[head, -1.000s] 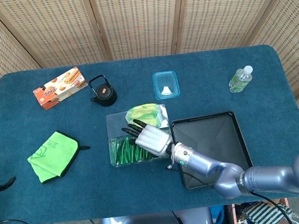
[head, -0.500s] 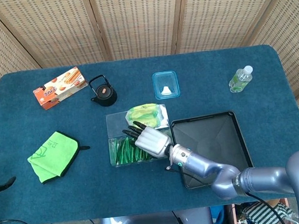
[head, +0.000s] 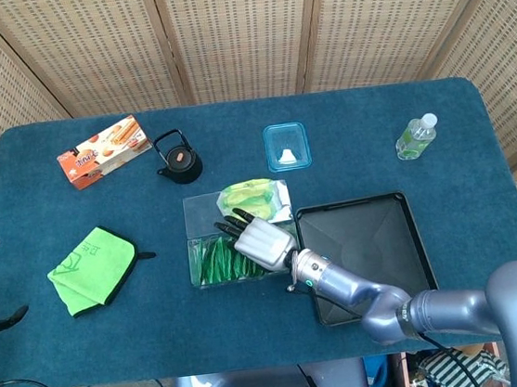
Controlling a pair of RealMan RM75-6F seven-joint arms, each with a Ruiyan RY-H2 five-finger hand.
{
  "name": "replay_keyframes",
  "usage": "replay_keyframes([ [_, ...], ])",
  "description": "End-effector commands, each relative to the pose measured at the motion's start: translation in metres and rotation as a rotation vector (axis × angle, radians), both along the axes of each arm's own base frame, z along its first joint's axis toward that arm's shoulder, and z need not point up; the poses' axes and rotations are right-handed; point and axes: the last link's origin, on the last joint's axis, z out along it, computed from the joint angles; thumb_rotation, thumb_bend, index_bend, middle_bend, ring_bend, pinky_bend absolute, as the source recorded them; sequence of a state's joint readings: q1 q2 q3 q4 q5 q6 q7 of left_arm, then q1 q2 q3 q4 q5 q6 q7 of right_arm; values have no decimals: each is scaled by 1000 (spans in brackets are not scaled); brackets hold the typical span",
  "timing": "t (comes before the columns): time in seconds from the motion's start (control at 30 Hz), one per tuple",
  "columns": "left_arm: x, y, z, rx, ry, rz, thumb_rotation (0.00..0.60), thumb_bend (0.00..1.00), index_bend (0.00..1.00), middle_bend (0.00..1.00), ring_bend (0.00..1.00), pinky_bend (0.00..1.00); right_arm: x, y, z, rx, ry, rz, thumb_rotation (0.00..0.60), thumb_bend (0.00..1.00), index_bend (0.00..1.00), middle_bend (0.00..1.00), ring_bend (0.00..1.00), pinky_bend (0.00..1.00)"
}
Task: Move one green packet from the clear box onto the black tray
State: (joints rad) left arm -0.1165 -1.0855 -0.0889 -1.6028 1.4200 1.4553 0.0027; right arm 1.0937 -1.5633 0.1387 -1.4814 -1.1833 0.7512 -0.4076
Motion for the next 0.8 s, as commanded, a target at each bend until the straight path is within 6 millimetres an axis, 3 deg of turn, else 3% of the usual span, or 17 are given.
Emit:
replay_keyframes([
  [0.03, 0, 0, 0, 1, 1, -1, 600, 62, 0, 0, 0, 0, 0, 1, -2, -5, 0, 7, 600, 425, 432, 59, 2, 87],
  [0.2, 0, 0, 1, 1, -1, -3, 600, 63, 0, 0, 0, 0, -1, 1, -6, -14, 3, 22, 600, 425, 459, 17, 7, 87],
  [0.8, 0, 0, 1, 2, -4, -5, 600, 62, 0, 0, 0, 0, -4, 1, -13, -34, -6, 40, 600, 554, 577, 21, 21, 101],
])
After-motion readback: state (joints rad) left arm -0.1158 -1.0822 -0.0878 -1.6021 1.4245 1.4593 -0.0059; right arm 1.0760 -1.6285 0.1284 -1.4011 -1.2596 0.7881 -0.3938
